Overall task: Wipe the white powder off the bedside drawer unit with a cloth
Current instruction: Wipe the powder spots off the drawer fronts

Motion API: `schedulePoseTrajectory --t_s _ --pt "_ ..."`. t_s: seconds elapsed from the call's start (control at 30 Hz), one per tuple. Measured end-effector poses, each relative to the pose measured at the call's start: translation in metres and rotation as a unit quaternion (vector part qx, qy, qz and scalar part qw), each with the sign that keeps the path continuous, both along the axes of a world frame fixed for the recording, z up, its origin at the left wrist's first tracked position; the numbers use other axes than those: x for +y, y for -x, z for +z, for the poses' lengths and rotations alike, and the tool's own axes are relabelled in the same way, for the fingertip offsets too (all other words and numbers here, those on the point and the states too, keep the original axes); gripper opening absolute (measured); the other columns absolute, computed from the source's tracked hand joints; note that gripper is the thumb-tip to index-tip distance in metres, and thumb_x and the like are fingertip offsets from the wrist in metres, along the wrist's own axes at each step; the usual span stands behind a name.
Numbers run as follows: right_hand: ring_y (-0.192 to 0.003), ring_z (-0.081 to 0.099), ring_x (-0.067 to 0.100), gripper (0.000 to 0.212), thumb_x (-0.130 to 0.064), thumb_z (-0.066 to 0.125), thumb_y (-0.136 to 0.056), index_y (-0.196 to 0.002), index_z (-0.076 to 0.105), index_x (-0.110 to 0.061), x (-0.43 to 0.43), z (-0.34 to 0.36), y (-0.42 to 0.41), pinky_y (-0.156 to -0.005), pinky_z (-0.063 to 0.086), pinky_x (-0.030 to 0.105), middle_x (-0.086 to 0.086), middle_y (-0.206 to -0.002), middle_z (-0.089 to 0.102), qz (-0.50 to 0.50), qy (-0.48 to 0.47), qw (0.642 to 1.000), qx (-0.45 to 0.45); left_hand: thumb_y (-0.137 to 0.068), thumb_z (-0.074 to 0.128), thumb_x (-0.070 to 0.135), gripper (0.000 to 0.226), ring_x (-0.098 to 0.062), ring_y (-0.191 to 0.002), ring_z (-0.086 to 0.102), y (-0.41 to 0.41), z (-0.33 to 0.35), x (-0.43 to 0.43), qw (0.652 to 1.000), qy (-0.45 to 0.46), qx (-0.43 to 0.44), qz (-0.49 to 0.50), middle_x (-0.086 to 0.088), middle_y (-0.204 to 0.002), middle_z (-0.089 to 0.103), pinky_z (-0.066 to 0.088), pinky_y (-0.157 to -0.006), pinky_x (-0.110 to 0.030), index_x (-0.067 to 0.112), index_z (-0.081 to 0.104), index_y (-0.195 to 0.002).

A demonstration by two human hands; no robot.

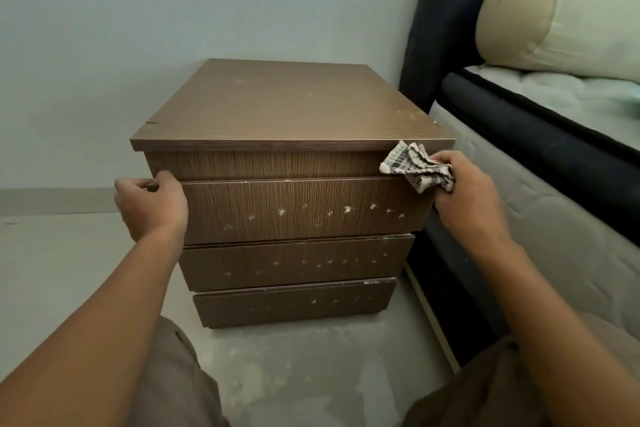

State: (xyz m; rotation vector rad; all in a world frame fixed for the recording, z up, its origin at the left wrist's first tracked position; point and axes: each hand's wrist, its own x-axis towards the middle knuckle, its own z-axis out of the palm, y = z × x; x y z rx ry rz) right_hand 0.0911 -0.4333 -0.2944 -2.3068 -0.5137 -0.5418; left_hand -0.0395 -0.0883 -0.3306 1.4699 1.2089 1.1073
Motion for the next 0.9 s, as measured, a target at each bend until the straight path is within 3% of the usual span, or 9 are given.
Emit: schedulePoseTrajectory --t_s 0.13,0.37,0.57,0.67,0.9 --pt "-0.111 0.058 0.026 0.045 -0.009 0.054 -0.085 -0.126 0.055 -0.028 0.006 0.002 -0.001 -0.084 0.05 0.041 0.0 -0.123 0.062 -0.016 0.094 0.995 0.007 -0.088 0.05 0.033 0.021 -0.024 -0.088 0.053 0.007 0.0 0.0 1.0 0.009 -0.008 -0.012 -0.011 -0.119 0.057 0.042 -0.073 -0.035 0.017 0.043 -0.099" --pt "-0.105 0.058 0.027 0.043 -0.007 0.051 -0.086 -0.126 0.057 -0.023 0.021 -0.004 0.005 -0.074 0.041 0.032 0.005 -0.116 0.065 -0.019 0.145 0.989 -0.002 -0.089 0.052 0.029 0.029 -0.021 -0.088 0.054 0.019 0.002 0.004 0.999 0.03 -0.02 -0.029 -0.004 -0.105 0.059 0.039 -0.071 -0.029 0.011 0.058 -0.111" --pt "-0.102 0.06 0.024 0.042 -0.012 0.054 -0.085 -0.125 0.057 -0.024 0.046 -0.009 0.014 -0.076 0.047 0.034 0.003 -0.111 0.068 0.01 0.155 0.987 -0.033 -0.082 0.048 0.029 0.02 -0.021 -0.079 0.055 0.028 0.002 0.014 0.995 0.07 -0.043 -0.055 -0.004 -0.082 0.058 0.046 -0.07 -0.035 0.013 0.06 -0.082" --pt "-0.104 0.06 0.022 0.044 -0.013 0.055 -0.085 -0.128 0.056 -0.024 0.064 -0.011 0.023 -0.079 0.047 0.034 0.001 -0.114 0.068 0.022 0.146 0.988 -0.041 -0.076 0.046 0.029 0.021 -0.023 -0.077 0.062 0.033 0.003 0.021 0.991 0.106 -0.059 -0.062 -0.006 -0.082 0.065 0.052 -0.073 -0.037 0.019 0.062 -0.066" --pt "-0.097 0.063 0.018 0.043 -0.012 0.055 -0.086 -0.127 0.057 -0.021 0.123 -0.014 0.055 -0.075 0.046 0.029 0.0 -0.109 0.07 0.07 0.118 0.988 -0.069 -0.093 0.043 0.019 0.028 -0.019 -0.087 0.069 0.047 0.004 0.025 0.984 0.132 -0.061 -0.104 -0.008 -0.097 0.071 0.057 -0.082 -0.034 0.012 0.069 -0.099"
